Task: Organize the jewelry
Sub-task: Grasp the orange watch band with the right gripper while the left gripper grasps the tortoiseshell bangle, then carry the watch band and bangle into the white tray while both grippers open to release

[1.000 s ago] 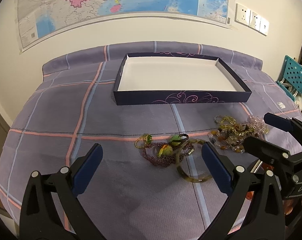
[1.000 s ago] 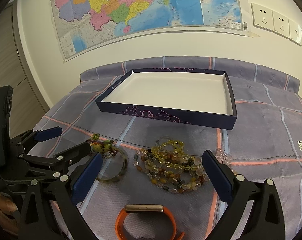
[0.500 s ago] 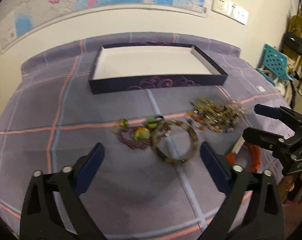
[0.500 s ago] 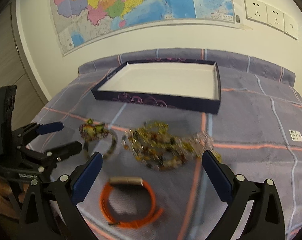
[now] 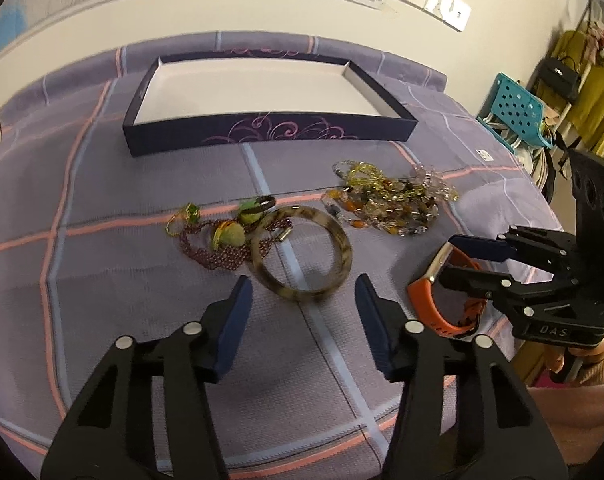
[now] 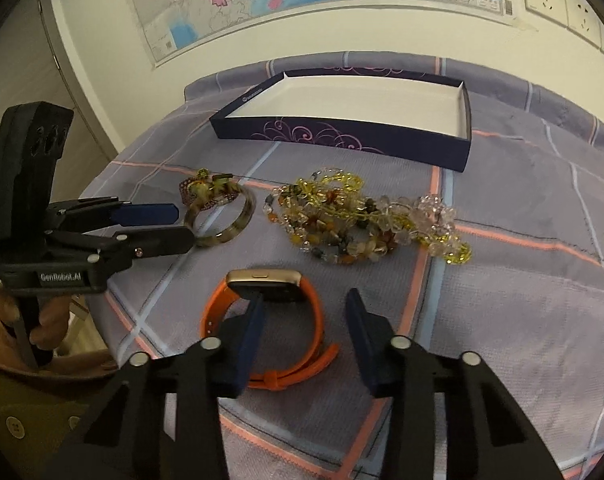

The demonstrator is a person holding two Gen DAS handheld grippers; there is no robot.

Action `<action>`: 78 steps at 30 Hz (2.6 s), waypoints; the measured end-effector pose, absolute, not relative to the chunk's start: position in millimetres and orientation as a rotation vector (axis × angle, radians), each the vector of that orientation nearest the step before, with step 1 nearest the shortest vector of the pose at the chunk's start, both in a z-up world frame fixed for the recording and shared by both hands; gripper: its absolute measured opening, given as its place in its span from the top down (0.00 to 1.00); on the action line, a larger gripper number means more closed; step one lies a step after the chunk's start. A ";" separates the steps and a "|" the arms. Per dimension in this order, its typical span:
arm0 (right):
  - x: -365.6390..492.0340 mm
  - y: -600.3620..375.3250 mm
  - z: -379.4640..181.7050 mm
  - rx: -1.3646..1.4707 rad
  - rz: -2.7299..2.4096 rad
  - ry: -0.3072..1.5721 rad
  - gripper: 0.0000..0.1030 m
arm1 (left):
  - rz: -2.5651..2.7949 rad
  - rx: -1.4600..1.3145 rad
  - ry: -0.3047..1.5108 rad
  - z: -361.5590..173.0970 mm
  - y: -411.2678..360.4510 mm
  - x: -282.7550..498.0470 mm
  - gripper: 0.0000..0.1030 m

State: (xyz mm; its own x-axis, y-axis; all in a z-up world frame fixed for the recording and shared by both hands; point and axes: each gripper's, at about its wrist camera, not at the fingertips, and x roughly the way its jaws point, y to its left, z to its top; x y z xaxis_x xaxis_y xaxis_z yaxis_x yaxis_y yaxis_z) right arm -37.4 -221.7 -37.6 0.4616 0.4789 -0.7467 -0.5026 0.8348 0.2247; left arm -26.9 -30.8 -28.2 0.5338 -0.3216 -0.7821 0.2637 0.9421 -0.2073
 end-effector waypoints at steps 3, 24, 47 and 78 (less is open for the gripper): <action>-36.6 -221.1 -38.1 -0.038 0.607 0.913 0.79 | -0.367 -0.101 0.975 -32.3 -26.5 -21.2 0.59; -26.7 -219.9 -35.1 -0.062 0.614 0.928 0.92 | -0.290 0.092 1.005 -28.7 -42.1 -1.4 0.93; 50.4 -228.0 19.6 0.014 0.599 0.798 0.92 | -0.315 -0.081 0.870 31.7 4.1 53.7 0.93; 263.3 -198.8 -17.5 0.081 0.354 0.957 0.91 | -0.188 -0.129 1.003 -12.0 8.4 254.6 0.92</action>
